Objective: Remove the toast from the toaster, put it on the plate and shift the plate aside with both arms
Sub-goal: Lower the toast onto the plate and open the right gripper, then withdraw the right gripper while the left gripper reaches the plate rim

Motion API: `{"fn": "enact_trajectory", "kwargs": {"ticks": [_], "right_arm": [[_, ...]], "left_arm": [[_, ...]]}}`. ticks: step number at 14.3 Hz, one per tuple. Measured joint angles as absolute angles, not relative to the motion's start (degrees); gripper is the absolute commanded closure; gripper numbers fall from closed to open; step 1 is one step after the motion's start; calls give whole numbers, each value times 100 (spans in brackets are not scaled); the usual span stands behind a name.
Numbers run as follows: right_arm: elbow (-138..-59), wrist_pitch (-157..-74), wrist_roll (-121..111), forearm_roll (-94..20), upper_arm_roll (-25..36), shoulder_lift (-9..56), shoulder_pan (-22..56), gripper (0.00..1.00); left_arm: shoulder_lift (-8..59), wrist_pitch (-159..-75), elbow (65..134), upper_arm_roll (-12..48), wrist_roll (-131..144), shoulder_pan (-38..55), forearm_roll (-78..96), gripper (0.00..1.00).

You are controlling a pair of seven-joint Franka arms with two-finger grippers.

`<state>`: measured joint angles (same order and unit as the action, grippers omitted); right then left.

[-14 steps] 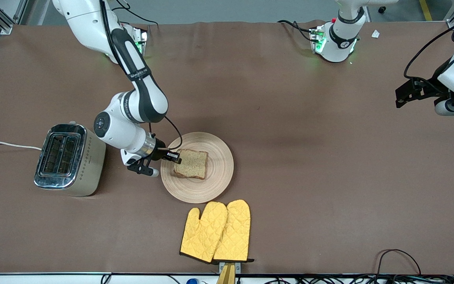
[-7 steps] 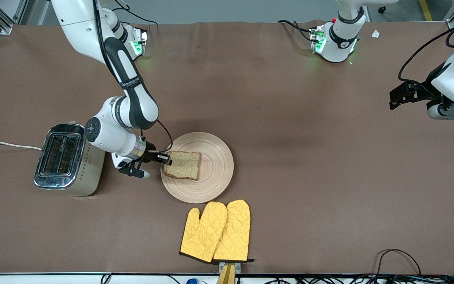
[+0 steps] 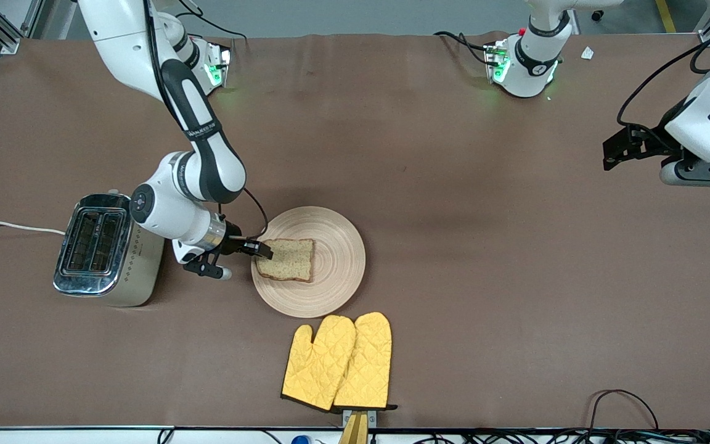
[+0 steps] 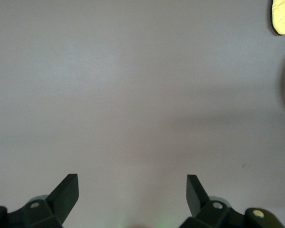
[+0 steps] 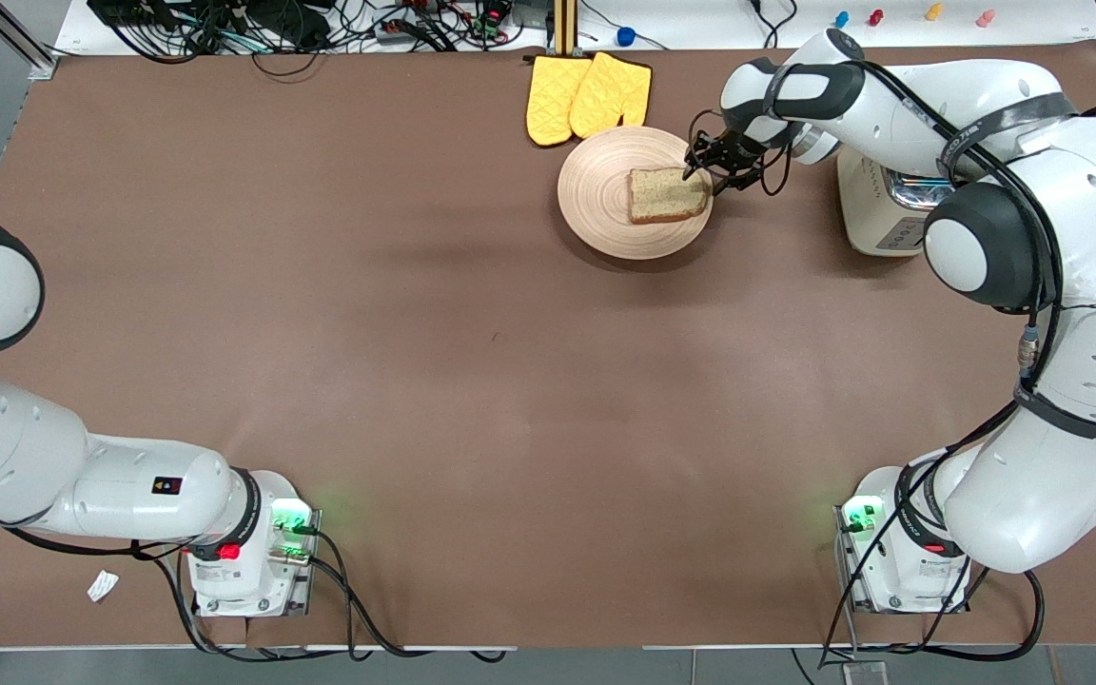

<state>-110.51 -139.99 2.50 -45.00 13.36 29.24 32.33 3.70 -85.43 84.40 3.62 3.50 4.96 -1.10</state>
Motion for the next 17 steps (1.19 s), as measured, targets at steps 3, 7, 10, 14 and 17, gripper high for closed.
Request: {"fn": "enact_trajectory", "kwargs": {"ticks": [3, 7, 10, 14, 17], "right_arm": [[-11050, -13968, 235, -4468, 1451, 2924, 3213, 0], [-10988, -13439, 151, -4120, 1880, 2833, 3192, 0], [-10919, -12823, 149, -3601, 2260, 2505, 3179, 0], [-10794, -12014, 148, -2421, 2633, 1785, 3160, 0], [-10515, -11144, 148, -1615, 2849, 1276, 3146, 0]], "left_arm": [[355, -8524, 8435, 360, 350, 492, -110, 0], [353, -8400, 8438, 360, 350, 484, 4, 0], [402, -8230, 8586, 347, 350, 425, 743, 0], [1026, -8401, 8813, 343, 346, 427, 1720, 0], [1835, -8813, 8835, 344, 335, 435, 2671, 0]]}}
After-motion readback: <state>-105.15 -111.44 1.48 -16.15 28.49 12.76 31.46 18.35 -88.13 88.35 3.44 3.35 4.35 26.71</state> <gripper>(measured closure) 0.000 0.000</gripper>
